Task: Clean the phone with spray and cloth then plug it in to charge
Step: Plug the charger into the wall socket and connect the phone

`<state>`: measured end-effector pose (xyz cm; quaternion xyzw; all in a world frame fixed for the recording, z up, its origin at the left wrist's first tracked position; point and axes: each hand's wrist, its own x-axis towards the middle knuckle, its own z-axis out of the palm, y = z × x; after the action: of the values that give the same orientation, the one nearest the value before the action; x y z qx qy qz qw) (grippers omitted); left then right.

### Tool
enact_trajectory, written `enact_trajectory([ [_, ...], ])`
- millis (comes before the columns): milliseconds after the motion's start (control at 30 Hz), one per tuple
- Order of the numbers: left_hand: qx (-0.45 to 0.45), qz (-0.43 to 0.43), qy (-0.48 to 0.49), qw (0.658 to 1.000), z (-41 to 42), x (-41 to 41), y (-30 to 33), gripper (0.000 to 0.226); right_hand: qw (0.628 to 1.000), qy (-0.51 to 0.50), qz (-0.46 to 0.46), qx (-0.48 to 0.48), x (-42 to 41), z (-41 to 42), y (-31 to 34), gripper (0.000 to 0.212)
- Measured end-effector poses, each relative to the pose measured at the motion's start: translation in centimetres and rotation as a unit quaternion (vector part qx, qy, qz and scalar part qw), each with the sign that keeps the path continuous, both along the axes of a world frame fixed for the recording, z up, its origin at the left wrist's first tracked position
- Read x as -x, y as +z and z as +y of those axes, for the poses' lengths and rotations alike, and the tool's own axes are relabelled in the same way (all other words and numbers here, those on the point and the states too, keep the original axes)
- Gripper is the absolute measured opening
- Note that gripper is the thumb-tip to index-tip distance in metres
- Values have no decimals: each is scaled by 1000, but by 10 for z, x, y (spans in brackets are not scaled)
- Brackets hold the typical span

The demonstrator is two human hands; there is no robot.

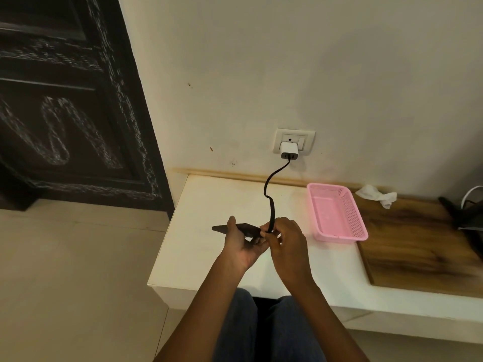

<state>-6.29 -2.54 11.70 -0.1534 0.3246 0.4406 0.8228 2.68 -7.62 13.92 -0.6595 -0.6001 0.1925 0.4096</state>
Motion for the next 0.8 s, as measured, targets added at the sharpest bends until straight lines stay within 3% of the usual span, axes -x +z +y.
enact_trajectory([
  [233, -94, 10, 12, 995, 11, 10, 1, 68, 977, -102, 183, 46, 8, -8, -5, 14],
  [400, -99, -9, 58, 993, 19, 4, 2, 79, 973, -128, 181, 62, 17, -5, -7, 15],
  [600, -97, -22, 80, 992, 21, 1, -1, 77, 981, -136, 131, 47, 21, 1, -9, 17],
  [800, -114, 15, 54, 992, 24, 4, -2, 76, 990, -110, 68, 53, 19, 2, -23, 16],
])
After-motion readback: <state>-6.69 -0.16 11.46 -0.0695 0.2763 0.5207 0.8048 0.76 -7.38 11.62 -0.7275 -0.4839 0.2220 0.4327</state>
